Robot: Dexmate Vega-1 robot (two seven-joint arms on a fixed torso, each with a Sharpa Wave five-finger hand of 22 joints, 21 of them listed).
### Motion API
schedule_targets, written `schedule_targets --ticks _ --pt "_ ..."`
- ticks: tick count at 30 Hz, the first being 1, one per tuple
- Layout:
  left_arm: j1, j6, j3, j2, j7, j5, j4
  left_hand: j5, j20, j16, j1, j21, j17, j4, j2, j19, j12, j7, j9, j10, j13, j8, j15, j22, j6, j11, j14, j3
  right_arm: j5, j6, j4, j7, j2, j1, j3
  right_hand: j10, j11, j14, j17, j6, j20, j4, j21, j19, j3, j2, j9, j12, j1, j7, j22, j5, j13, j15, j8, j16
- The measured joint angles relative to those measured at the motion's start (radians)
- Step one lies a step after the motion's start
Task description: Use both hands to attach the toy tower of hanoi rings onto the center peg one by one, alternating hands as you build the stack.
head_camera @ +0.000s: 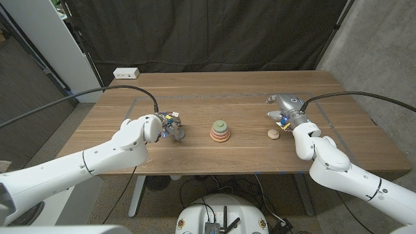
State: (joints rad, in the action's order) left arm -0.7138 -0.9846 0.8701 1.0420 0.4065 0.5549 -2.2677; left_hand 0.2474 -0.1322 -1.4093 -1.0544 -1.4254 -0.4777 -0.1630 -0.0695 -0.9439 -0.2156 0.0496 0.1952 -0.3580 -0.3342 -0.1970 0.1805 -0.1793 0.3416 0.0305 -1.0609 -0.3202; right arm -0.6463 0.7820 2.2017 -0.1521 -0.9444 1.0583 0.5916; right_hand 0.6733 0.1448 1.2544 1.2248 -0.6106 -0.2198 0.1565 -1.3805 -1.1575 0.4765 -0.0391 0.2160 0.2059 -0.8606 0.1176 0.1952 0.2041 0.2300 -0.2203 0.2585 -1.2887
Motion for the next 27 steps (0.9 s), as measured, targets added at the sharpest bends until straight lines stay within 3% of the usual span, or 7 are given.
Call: schedule_targets --ticks 27 --pt "-0.041 -0.013 -0.005 -0.025 -0.054 0.005 0.021 0.000 0.000 0.000 0.000 0.008 0.010 0.002 0.000 0.000 0.000 -0.005 0.000 -0.008 -0.002 0.000 0.000 0.000 0.005 0.009 0.000 0.010 0.017 -0.003 -0.005 -0.006 -0.008 -0.001 0.002 0.000 0.000 0.000 -0.003 0.000 0.000 0.000 0.000 0.000 0.000 0.000 0.000 -0.007 0.000 0.000 0.000 0.000 0.000 0.000 -0.004 -0.006"
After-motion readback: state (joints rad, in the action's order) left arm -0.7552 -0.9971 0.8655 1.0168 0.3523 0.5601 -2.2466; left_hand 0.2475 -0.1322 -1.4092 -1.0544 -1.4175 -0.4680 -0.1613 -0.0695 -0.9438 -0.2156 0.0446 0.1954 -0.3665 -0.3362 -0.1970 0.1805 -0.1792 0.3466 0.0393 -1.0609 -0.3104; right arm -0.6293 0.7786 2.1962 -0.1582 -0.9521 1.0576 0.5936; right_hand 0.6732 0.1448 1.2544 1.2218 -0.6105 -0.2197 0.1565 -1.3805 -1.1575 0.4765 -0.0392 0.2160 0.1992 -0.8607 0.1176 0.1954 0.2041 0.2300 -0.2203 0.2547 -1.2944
